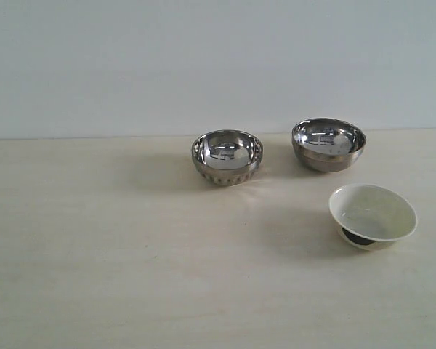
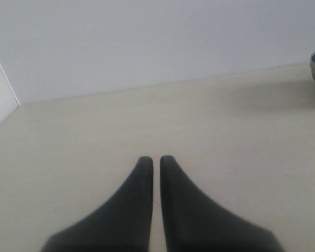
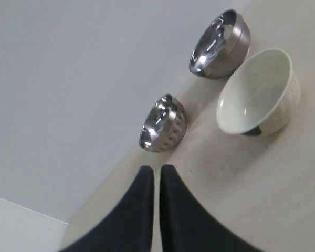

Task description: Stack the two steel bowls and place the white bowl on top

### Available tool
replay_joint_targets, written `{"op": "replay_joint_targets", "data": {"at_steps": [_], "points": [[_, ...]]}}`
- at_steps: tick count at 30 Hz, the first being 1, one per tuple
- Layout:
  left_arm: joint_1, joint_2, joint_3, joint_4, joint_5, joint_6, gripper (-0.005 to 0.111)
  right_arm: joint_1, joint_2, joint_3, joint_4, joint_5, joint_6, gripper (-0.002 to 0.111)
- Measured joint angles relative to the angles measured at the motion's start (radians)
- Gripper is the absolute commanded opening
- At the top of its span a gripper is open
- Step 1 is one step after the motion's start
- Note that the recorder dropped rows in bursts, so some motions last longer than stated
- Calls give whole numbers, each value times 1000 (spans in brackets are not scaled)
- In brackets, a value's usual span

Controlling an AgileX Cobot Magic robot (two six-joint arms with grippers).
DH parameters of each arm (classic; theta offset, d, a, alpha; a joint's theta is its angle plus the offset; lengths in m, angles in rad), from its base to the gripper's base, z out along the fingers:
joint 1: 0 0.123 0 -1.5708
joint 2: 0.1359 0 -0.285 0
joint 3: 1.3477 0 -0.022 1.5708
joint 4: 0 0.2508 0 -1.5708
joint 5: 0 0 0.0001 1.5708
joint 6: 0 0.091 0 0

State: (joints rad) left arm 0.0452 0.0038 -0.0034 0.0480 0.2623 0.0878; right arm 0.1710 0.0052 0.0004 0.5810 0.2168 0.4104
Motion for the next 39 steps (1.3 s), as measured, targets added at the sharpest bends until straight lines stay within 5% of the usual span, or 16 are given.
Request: {"op": "replay_joint_targets", "data": {"at_steps": [10,15,21,23,27,31,39], "points": [[0,0,0,0,0,0,4,0,23,-161,2,-109,-228,0],[0,0,0,0,0,0,4,0,276,-371,4,-112,-358,0],[0,0,0,0,0,0,4,0,894,-772,-17,-3,-515,0],[0,0,0,0,0,0,4,0,1077,-923,-52,65,-514,8],[0,0,0,0,0,0,4,0,1396,-1209,-227,203,-385,45],[0,0,0,0,0,0,4,-40,1559,-1356,-442,268,-154,47],[0,0,0,0,0,0,4,-123,1807,-1472,-494,328,-111,47]]}}
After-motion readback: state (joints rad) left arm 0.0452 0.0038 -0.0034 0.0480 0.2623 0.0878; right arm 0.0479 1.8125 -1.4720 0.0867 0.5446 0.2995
